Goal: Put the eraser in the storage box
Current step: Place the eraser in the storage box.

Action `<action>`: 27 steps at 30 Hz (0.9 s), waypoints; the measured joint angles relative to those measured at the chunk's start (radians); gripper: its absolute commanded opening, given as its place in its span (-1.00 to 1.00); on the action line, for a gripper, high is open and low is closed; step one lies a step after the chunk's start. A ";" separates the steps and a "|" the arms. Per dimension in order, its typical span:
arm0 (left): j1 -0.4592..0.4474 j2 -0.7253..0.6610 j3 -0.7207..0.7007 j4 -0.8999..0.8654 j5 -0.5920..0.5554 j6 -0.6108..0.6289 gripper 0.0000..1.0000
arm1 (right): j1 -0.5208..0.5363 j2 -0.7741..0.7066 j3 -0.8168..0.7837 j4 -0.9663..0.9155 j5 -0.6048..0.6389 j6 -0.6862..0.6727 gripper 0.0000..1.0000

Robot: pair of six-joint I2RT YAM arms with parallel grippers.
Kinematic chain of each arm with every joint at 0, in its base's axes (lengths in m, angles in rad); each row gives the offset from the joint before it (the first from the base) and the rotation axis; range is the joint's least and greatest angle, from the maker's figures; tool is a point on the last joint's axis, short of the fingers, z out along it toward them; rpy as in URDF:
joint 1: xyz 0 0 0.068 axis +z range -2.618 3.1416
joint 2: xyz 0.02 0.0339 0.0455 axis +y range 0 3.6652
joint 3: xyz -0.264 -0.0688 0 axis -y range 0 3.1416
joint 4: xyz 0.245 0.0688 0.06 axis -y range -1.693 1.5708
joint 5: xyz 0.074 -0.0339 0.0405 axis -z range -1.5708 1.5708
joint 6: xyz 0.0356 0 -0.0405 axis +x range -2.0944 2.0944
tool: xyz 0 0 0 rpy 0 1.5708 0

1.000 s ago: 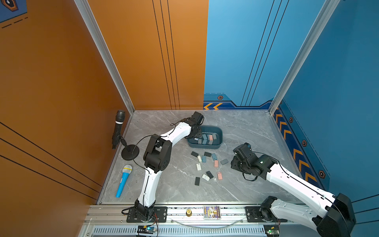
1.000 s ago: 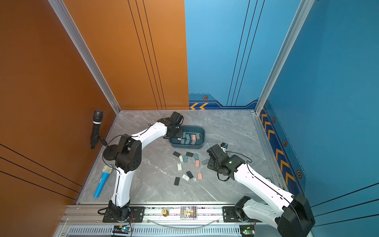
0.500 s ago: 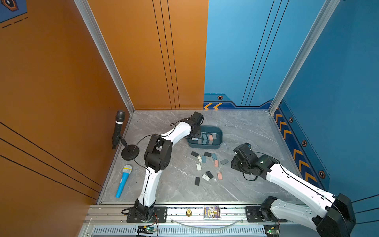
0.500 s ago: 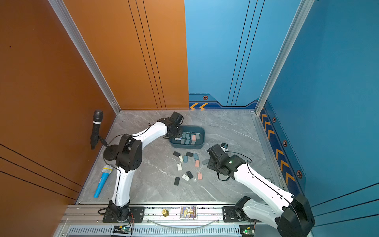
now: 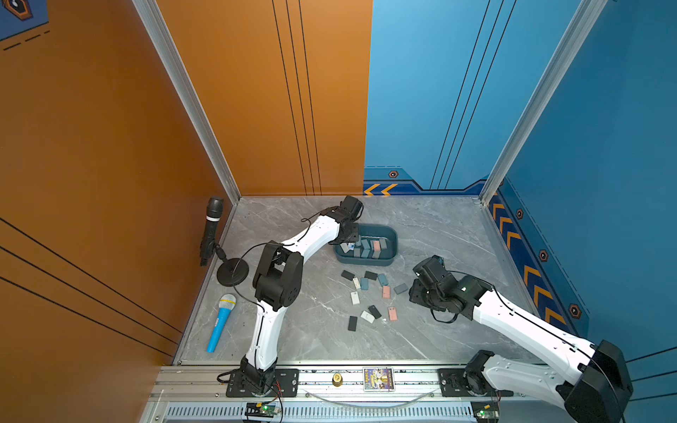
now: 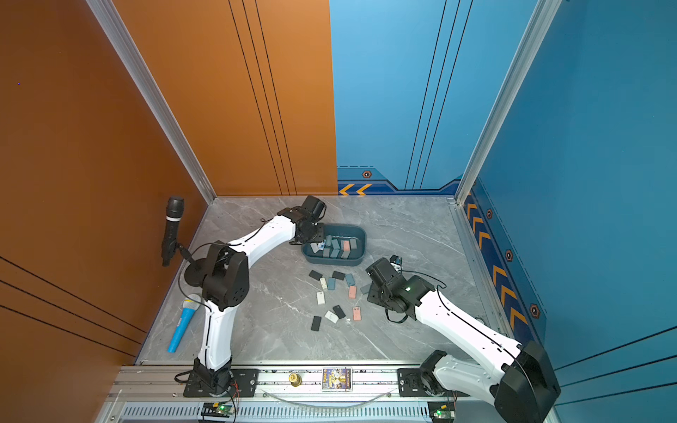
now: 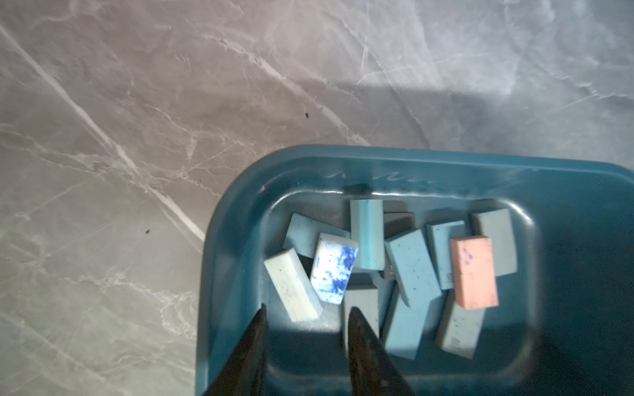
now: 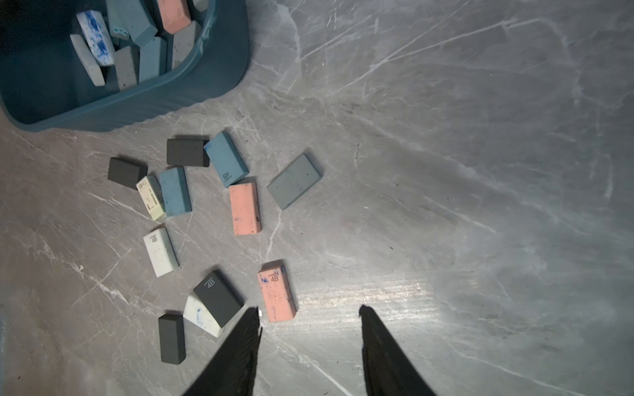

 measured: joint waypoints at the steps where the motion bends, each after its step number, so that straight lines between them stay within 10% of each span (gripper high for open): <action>1: -0.001 -0.025 -0.006 0.000 0.000 0.000 -0.20 | 0.016 0.013 0.004 0.005 -0.003 -0.003 0.01; 27: -0.021 -0.840 -0.593 0.047 0.008 -0.069 -0.10 | 0.218 0.453 0.169 0.117 -0.143 -0.135 0.13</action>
